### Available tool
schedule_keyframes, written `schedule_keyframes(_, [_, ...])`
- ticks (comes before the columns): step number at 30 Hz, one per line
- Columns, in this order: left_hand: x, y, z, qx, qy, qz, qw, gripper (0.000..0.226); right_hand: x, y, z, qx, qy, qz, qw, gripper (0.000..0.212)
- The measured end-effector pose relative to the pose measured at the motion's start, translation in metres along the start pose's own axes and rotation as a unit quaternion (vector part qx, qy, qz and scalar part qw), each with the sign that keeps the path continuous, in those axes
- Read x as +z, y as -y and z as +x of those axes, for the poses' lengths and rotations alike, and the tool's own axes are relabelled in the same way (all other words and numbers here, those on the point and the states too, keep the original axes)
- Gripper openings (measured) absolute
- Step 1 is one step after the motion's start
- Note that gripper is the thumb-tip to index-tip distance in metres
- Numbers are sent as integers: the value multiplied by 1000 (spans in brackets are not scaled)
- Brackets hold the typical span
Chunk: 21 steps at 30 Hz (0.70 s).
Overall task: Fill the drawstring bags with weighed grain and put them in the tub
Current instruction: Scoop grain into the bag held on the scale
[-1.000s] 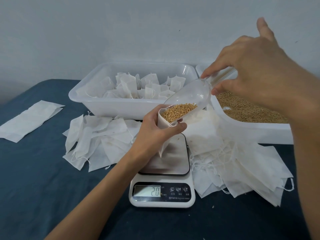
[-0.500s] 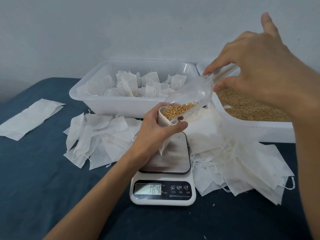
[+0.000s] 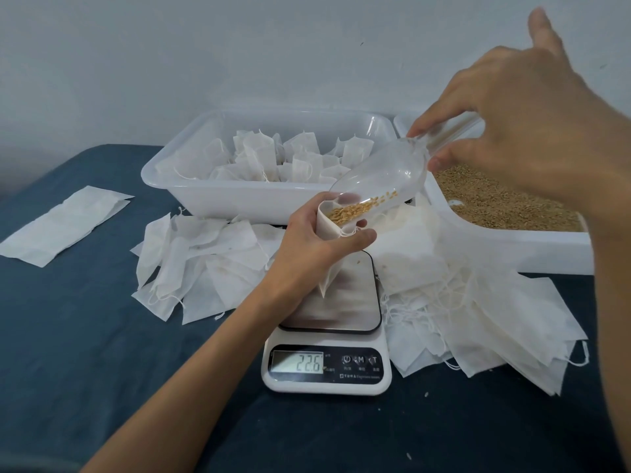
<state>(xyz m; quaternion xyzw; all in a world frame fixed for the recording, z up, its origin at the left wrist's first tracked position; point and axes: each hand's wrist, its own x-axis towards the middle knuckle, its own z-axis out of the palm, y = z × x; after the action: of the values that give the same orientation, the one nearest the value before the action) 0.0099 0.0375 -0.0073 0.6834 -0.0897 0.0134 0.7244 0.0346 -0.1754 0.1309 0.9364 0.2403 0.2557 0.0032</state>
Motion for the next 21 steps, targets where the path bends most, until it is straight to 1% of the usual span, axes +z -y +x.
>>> schedule_keyframes(4, [0,-1,0,-1,-2,3,1000,47,1,-1,0,1,-4,-2,1000,33])
schedule_keyframes(8, [0,-1,-1,0,-2,9,1000,44,1,1,1,14,19,8,1000,32])
schedule_keyframes(11, [0,-1,-1,2,-3,1,1000,43,5,0,1,29,42,54,997,32])
schedule_keyframes(14, [-1,0,-2,5,0,10,1000,41,12,-8,3,66,105,148,981,33])
schedule_keyframes(16, [-4,1,-2,16,-1,33,999,36,20,-22,7,94,140,185,968,33])
schedule_keyframes(19, [-7,6,-2,26,-12,45,999,31,40,-58,8,162,169,208,950,31])
schedule_keyframes(21, [-5,8,-1,26,-15,50,998,28,55,-82,4,211,188,197,939,30])
